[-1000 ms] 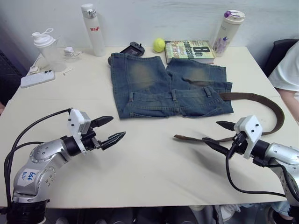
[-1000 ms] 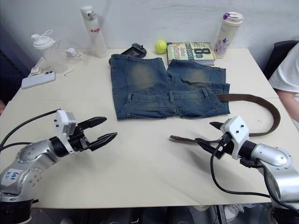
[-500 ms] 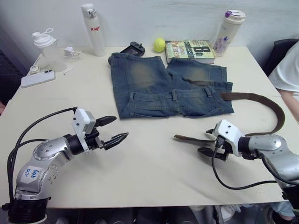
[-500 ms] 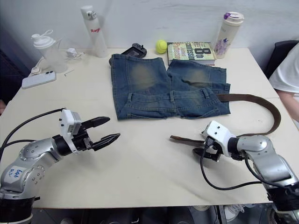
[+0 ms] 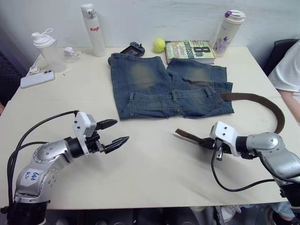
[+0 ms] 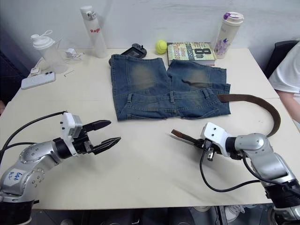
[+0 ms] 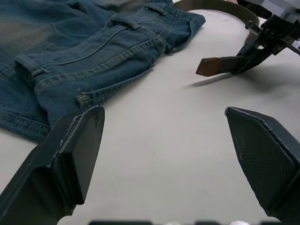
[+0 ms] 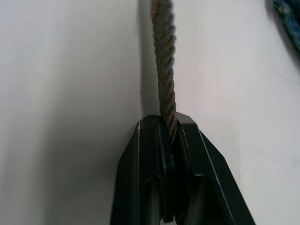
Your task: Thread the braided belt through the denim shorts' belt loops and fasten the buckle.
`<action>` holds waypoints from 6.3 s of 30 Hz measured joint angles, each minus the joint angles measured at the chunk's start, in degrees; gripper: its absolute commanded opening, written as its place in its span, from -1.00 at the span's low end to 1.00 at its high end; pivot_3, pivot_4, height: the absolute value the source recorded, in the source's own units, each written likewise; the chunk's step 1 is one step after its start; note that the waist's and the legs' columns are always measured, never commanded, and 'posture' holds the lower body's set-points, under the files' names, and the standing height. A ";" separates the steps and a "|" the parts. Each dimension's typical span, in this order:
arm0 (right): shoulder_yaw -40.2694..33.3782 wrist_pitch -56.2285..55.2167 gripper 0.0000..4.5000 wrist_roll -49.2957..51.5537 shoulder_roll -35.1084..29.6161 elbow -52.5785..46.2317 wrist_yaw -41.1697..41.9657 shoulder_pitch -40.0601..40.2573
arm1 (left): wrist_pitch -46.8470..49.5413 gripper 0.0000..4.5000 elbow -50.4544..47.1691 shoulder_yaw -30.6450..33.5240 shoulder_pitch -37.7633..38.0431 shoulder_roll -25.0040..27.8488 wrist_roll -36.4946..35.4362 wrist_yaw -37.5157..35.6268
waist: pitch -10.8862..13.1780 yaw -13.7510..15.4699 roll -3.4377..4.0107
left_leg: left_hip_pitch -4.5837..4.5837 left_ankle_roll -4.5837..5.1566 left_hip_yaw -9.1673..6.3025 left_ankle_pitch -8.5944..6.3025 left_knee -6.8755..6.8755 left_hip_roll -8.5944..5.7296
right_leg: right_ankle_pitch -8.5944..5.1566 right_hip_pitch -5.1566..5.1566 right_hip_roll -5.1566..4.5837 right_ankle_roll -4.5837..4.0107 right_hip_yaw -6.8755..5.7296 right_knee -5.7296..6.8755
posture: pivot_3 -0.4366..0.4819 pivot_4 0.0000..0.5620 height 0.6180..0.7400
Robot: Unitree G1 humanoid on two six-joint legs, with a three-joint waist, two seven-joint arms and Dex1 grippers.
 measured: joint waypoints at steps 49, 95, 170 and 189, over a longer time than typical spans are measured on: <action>-16.70 29.46 0.59 23.87 8.74 -18.71 -3.12 -8.21 | -2.71 -1.00 24.49 -15.70 -22.96 -7.66 6.08 -21.35 | 0.04 0.90 0.04 | -0.81 0.20 -0.80 -0.11 0.90 -0.04 | 0.02 0.03 -0.02 0.03 -0.71 0.22 | -0.05 -0.47 1.00; -12.94 14.18 -1.00 83.86 44.34 -18.56 -63.77 10.90 | 34.38 -0.63 15.01 -0.02 -16.82 -18.44 -24.70 1.68 | 0.07 -0.11 0.11 | -0.77 0.11 -0.76 -0.06 0.69 -0.07 | 0.02 -0.22 0.06 0.05 -0.31 0.17 | -0.05 -0.47 1.00; -20.19 13.38 -1.00 76.63 24.17 -14.73 -64.61 6.30 | 3.28 0.11 -1.04 7.28 7.65 17.35 -8.96 -17.81 | 0.10 -0.64 0.29 | -0.70 0.30 -0.41 -0.14 0.12 -0.25 | 0.16 -0.99 0.05 0.18 0.68 0.33 | -0.05 -0.47 1.00; -14.86 17.09 -1.00 57.39 28.24 -13.29 -60.03 5.47 | 4.22 0.11 -0.58 1.04 -3.65 9.03 -7.27 -9.97 | 0.09 -1.37 0.27 | -0.70 0.11 -0.35 -0.03 0.10 -0.23 | 0.16 -1.03 0.14 0.19 0.73 0.55 | -0.05 -0.47 1.00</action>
